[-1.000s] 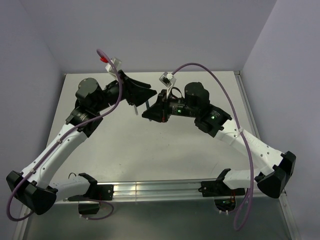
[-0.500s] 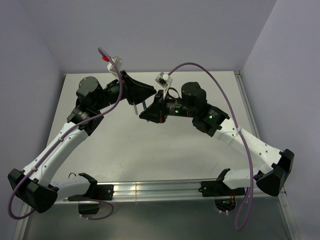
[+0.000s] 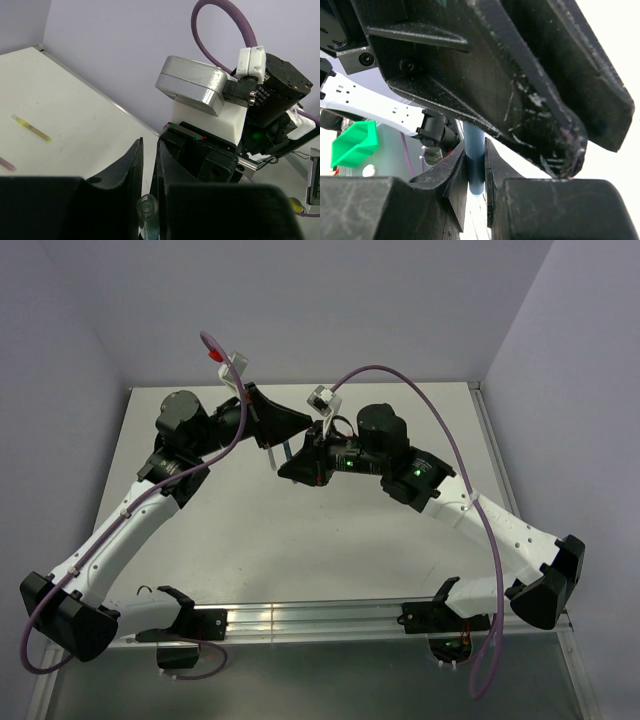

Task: Insert the pens into the pen caps
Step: Press the pen cap onto the pen.

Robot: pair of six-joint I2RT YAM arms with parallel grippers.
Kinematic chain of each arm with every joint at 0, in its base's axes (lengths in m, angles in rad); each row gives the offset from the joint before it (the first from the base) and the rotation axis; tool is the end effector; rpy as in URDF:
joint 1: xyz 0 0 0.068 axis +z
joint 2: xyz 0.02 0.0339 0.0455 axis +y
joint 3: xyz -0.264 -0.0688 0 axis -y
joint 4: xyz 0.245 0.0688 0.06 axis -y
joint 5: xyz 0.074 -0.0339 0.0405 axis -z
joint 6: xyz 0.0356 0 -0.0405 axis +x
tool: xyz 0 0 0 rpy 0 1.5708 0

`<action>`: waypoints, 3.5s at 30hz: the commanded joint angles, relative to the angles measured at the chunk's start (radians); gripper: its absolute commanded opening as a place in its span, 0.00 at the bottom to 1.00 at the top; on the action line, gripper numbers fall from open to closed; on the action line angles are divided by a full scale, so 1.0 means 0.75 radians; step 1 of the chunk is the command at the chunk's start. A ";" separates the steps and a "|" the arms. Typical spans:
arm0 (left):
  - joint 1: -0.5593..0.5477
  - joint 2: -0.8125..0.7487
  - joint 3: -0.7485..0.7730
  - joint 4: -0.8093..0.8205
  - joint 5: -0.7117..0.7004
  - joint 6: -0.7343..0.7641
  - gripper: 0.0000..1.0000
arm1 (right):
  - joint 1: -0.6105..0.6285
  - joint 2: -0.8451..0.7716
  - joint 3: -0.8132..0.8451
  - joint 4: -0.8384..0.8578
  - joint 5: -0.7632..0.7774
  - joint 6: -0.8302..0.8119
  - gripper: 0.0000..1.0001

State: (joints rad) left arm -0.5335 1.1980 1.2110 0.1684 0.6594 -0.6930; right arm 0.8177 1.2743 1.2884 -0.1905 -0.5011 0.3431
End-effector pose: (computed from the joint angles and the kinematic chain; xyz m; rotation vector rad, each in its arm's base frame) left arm 0.2201 -0.1553 0.4410 0.4882 1.5246 -1.4372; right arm 0.1863 0.2237 0.4110 -0.8270 1.7188 1.2557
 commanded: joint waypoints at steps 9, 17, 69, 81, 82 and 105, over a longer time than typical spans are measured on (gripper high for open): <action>-0.007 -0.061 -0.150 0.105 0.074 -0.021 0.00 | 0.010 -0.020 0.057 0.064 0.099 -0.010 0.00; -0.078 -0.082 -0.267 0.088 0.015 0.028 0.00 | -0.039 -0.038 0.080 0.084 0.145 0.025 0.00; -0.371 0.004 -0.574 0.176 0.047 -0.072 0.00 | -0.305 0.156 0.556 0.178 0.216 0.040 0.00; -0.358 0.010 -0.486 0.150 0.029 -0.254 0.00 | -0.305 0.160 0.528 0.187 0.206 0.046 0.00; -0.350 0.010 -0.478 0.142 0.003 -0.268 0.00 | -0.305 0.158 0.524 0.183 0.202 0.046 0.00; -0.113 0.092 -0.381 0.135 -0.179 -0.559 0.00 | -0.291 0.119 0.246 0.125 0.100 0.109 0.00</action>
State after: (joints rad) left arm -0.5987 1.2419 0.9531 0.4244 0.3428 -1.0710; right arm 0.6716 1.3945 1.4445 -0.4625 -0.5762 0.4068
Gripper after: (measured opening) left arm 0.179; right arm 0.216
